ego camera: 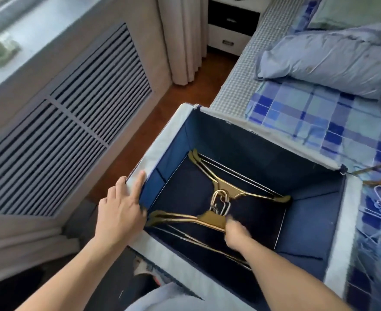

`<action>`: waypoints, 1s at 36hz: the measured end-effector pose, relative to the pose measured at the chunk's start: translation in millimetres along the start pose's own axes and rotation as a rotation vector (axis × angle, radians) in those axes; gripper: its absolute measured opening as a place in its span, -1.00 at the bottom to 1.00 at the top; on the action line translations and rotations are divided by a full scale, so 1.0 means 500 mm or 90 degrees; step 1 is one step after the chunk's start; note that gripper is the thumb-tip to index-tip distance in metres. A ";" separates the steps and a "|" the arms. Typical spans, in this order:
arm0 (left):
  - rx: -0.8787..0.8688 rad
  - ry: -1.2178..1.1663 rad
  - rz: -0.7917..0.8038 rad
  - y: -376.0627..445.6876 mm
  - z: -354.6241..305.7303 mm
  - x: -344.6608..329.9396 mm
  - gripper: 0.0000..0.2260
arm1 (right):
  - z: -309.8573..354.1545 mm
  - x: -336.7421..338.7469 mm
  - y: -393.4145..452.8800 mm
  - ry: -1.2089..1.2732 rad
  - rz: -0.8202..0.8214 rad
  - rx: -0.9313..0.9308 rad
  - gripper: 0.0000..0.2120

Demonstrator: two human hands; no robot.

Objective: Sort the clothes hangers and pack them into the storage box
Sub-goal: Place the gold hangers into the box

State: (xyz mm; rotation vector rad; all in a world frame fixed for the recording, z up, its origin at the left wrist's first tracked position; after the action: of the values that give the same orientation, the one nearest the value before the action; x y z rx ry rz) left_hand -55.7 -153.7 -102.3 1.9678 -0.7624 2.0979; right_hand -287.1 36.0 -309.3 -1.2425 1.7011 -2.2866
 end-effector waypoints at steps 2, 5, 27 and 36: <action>0.000 0.011 0.001 0.000 0.000 -0.005 -0.24 | 0.025 -0.034 0.019 -0.022 0.029 0.012 -0.42; 0.003 0.023 -0.004 0.000 0.003 -0.014 -0.23 | 0.056 -0.075 0.048 -0.005 0.074 0.013 -0.34; 0.023 0.003 -0.017 0.001 -0.001 -0.018 -0.25 | 0.083 -0.031 0.059 -0.027 -0.093 -0.008 -0.42; 0.029 -0.008 -0.013 -0.005 0.001 -0.018 -0.25 | 0.061 -0.086 0.034 -0.129 0.045 0.087 -0.34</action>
State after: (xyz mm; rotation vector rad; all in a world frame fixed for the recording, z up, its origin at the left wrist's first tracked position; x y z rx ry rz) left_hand -53.0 -149.9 -110.2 2.0054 -0.7002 2.1112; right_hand -246.3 24.7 -344.9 -1.3135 1.4713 -2.1151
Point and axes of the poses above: each hand's wrist, its own y-axis towards the middle knuckle, its own x-axis out of the back of the hand, z = x × y, the point moved 5 cm from there along y, towards the middle knuckle, and after that the axes turned 3 degrees about -x, right-handed, at the moved point
